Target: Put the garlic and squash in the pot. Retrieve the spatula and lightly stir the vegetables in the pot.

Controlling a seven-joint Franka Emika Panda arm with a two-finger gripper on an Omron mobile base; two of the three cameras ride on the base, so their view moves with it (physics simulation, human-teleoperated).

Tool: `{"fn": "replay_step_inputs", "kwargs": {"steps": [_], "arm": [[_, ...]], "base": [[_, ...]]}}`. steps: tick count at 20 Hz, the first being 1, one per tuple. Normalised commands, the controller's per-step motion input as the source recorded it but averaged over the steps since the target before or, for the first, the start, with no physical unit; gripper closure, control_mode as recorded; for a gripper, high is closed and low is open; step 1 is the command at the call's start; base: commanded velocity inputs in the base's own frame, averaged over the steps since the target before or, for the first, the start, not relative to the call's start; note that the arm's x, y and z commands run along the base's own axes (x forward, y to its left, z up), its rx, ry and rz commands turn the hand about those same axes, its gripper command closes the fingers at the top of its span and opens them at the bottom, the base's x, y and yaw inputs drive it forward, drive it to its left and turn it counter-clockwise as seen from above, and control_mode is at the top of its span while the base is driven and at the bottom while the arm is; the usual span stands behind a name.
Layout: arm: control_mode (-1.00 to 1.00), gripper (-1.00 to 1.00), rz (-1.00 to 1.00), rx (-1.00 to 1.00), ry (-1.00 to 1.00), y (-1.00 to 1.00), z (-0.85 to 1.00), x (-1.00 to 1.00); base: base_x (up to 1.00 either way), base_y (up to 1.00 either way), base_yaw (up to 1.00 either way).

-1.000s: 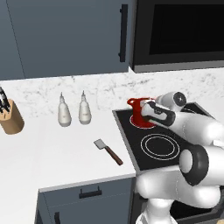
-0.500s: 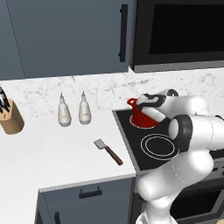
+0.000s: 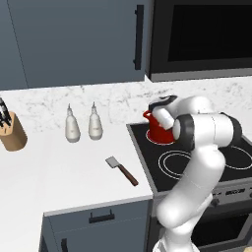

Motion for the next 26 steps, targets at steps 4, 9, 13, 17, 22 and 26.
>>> {"fn": "replay_step_inputs", "kwargs": {"steps": [4,9,13,17,22,26], "arm": [[-1.0,1.0,0.0,0.0,0.01,-0.08,-0.18,0.26],[-1.0,-1.0,0.0,0.0,0.0,-0.02,-0.15,0.14],[-1.0,-1.0,0.0,0.0,0.0,-0.02,0.01,0.08],[-1.0,-1.0,0.0,0.01,0.0,-0.1,0.19,0.2],[-1.0,-1.0,0.0,0.05,0.0,0.0,0.61,0.02],[-1.0,-1.0,0.0,0.1,0.0,0.0,0.96,-0.48]], "base": [[0.0,0.0,0.0],[0.0,0.0,0.0],[0.0,0.0,0.0],[0.0,0.0,0.0],[0.0,0.0,0.0],[0.0,0.0,0.0]]}}
